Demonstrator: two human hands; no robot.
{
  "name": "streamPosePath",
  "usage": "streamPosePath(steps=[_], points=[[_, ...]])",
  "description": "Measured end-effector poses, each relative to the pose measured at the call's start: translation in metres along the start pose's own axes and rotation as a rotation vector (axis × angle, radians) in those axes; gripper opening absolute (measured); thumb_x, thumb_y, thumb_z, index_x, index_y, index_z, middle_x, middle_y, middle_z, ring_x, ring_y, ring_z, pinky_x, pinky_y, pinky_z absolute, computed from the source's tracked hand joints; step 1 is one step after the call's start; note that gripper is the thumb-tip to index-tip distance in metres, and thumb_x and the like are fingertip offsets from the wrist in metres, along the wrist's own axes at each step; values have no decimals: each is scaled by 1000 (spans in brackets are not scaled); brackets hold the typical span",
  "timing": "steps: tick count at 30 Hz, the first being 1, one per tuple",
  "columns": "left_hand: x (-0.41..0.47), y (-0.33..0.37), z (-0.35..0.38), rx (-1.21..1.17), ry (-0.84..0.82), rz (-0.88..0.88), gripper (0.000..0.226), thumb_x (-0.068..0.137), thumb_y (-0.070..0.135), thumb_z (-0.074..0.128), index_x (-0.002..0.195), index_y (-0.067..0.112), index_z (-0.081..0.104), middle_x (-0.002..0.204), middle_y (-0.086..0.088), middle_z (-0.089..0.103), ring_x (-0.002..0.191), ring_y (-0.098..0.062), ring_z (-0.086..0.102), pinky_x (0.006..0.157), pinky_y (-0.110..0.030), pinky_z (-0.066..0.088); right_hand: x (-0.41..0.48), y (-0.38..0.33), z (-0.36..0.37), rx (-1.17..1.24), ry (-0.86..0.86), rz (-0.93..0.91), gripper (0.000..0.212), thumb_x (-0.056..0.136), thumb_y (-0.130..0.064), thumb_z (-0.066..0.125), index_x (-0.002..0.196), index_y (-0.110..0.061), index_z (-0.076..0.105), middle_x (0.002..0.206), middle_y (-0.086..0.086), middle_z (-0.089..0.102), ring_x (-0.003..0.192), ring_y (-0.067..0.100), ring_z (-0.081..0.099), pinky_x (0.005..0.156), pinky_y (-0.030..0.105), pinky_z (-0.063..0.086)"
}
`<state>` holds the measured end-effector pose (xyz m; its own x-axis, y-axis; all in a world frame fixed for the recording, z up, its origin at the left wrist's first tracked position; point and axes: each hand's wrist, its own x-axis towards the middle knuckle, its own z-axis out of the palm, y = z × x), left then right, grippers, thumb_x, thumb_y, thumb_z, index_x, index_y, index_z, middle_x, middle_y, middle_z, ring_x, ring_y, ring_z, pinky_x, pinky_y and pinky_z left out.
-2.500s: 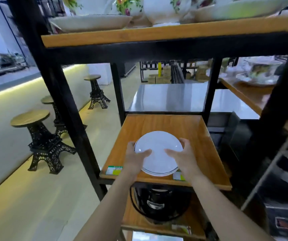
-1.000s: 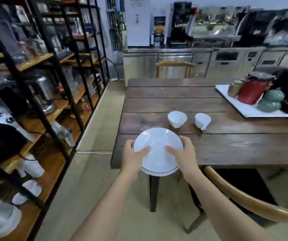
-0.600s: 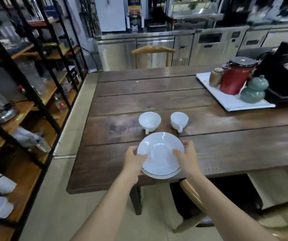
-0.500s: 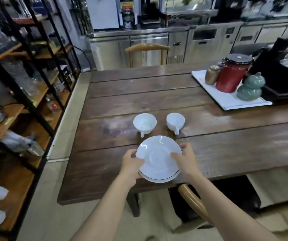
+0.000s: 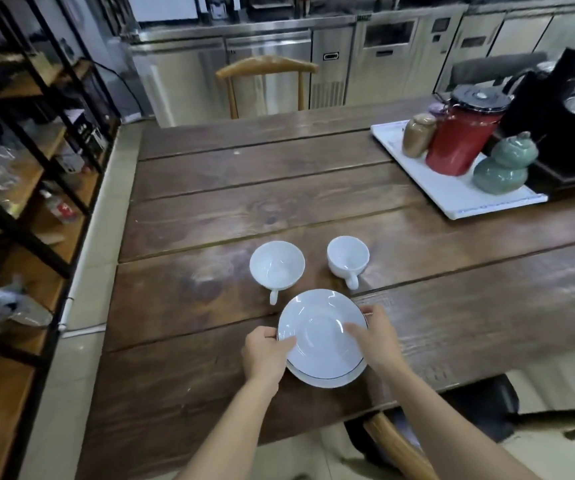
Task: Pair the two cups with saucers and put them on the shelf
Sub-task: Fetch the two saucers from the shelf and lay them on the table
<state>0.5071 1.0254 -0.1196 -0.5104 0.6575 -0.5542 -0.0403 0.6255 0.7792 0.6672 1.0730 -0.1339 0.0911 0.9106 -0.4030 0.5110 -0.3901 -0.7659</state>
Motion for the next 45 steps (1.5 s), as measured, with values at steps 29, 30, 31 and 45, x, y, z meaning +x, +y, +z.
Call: streamPosePath(steps=[29,30,31,45], points=[[8,11,17,385,112,163,21,87,28,57,79,12,46,73,4,48,72,-21,50,66,-31,41,17,7,2,-160,255,-198,22,80,-17,65,84,-10,44,101,3,35,94,24,36,92,37,30],[4,12,19,345,90,184,20,87,26,56,77,13,44,71,4,47,70,-20,48,63,-31,41,13,8,-2,-94,258,-206,22,81,-16,64,83,-10,43,100,2,33,93,22,34,91,38,32],[0,13,22,296,58,203,20,86,23,55,75,14,42,70,4,46,68,-19,46,61,-30,39,10,7,-7,-26,259,-213,22,81,-15,63,83,-12,41,100,2,32,93,21,34,89,37,35],[-51,58,144,14,-194,321,6,87,21,57,85,27,54,84,6,58,81,-12,55,68,-25,44,43,28,-128,411,282,-61,17,88,-6,54,98,-7,40,82,-5,44,70,9,45,58,25,38]])
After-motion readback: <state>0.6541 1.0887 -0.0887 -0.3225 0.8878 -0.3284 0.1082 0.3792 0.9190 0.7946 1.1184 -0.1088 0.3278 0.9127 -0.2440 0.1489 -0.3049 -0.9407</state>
